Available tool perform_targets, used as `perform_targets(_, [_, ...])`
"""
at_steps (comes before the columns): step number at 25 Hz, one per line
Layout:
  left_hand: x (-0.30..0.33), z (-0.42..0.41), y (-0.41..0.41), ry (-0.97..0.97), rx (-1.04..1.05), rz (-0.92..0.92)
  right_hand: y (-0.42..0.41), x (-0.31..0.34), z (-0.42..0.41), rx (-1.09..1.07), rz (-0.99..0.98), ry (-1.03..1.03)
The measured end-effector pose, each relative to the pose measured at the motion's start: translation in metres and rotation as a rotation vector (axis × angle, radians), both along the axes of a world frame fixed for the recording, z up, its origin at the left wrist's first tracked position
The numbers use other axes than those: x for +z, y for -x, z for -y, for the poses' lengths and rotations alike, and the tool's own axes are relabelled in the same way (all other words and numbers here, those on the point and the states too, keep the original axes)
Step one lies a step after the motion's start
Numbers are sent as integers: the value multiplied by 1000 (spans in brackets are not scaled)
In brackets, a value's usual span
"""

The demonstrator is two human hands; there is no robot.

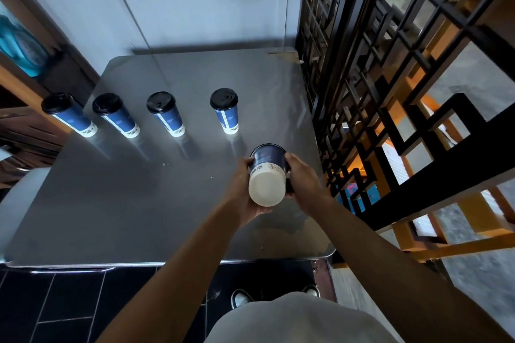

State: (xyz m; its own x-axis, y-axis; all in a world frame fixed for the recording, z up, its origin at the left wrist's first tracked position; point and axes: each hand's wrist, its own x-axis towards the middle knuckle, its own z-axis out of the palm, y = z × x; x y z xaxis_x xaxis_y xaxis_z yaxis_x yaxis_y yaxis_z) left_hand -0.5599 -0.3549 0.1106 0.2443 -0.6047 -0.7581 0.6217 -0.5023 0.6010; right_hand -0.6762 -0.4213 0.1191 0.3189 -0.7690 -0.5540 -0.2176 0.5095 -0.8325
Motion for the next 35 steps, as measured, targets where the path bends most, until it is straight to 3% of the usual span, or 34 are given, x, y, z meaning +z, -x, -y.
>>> perform_targets(5, [5,4,5,-96,-109,135,3,-7,9,-3,-68,98])
perform_targets(9, [10,6,11,-37,-123,99,2,-14,11,46,-153,214])
perform_targets(18, [1,5,5,68,37,-25,5,-4,-3,-9,17,71])
perform_targets(26, [-1,2,10,-2,-10,77,5,-5,4,-34,3,92])
perform_targets(29, [-4,5,11,62,6,153,5,-8,11,-37,-50,127])
perform_targets(32, [4,2,9,41,-82,71,2,-7,15,-34,-77,132])
perform_targets(35, [8,3,9,3,-158,114,-1,-6,16,-46,-53,94])
